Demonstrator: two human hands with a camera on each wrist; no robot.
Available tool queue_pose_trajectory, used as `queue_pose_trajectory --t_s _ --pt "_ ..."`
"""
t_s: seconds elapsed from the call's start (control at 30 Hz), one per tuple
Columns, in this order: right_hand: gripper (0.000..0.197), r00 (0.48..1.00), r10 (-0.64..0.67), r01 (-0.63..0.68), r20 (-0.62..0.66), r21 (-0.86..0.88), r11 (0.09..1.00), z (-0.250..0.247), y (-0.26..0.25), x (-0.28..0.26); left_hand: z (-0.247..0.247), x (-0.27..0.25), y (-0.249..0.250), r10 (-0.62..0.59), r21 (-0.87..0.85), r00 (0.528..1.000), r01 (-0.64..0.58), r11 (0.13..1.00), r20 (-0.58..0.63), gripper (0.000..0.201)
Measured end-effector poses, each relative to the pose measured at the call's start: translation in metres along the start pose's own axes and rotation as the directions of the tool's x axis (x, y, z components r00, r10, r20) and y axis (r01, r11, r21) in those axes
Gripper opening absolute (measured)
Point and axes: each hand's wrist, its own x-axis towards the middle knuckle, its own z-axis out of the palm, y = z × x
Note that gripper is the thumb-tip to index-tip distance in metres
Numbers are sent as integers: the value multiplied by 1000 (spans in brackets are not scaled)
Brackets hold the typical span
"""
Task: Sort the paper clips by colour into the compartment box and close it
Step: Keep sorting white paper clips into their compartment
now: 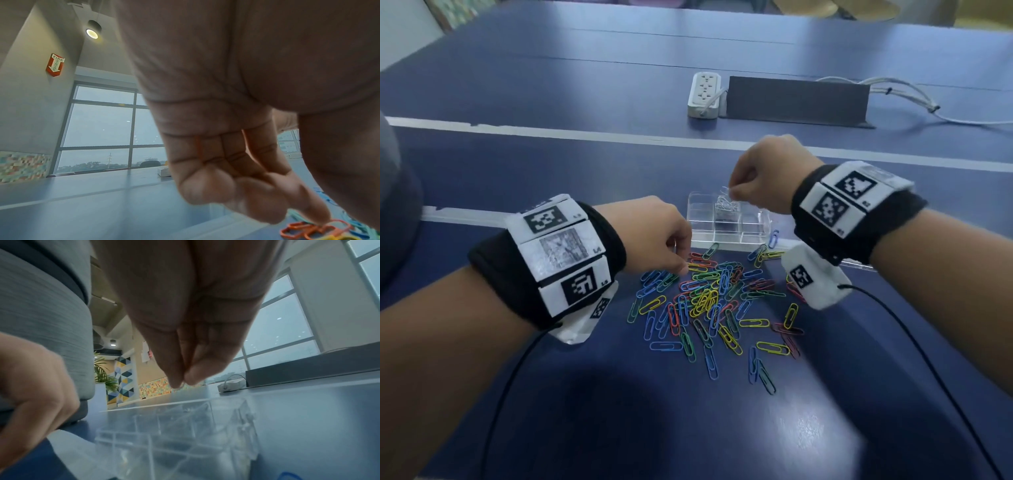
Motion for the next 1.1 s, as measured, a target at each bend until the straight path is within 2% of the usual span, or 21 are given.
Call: queue_pose_trajectory --t_s 0.17,0.27,0.37,0.43,0.57,0.67,0.77,0.97,1.1 --pt "15 1000 -3 3 30 6 1000 1 2 -2 -1 1 -2 8 -23 1000 -8 1000 -12 14" --pt "16 994 -106 106 32 -20 994 0 -2 -16 -1 3 -4 7 -12 999 -8 1000 -38 14" --pt "17 960 -238 249 151 -60 967 4 -15 -30 -2 6 -2 8 7 998 -8 1000 -58 12" --pt "22 939 -270 295 212 -96 951 11 -24 -34 -3 7 1 18 35 998 -16 999 -58 13" --pt "30 934 -216 277 284 -195 941 25 -31 -32 -4 6 0 5 57 998 -2 998 -60 12" --pt "27 929 -192 291 315 -307 906 29 -33 -32 -5 1 -4 -38 46 997 41 998 -60 7" --pt "24 935 -173 277 310 -332 902 28 -33 -34 -1 -3 -4 -65 36 997 66 997 -32 14" --pt "13 932 -187 263 310 -226 938 22 -27 -36 6 -1 4 -84 89 995 79 993 50 24" --pt "4 952 -175 197 251 -65 978 12 -19 -41 5 -4 3 -70 112 997 67 991 26 10"
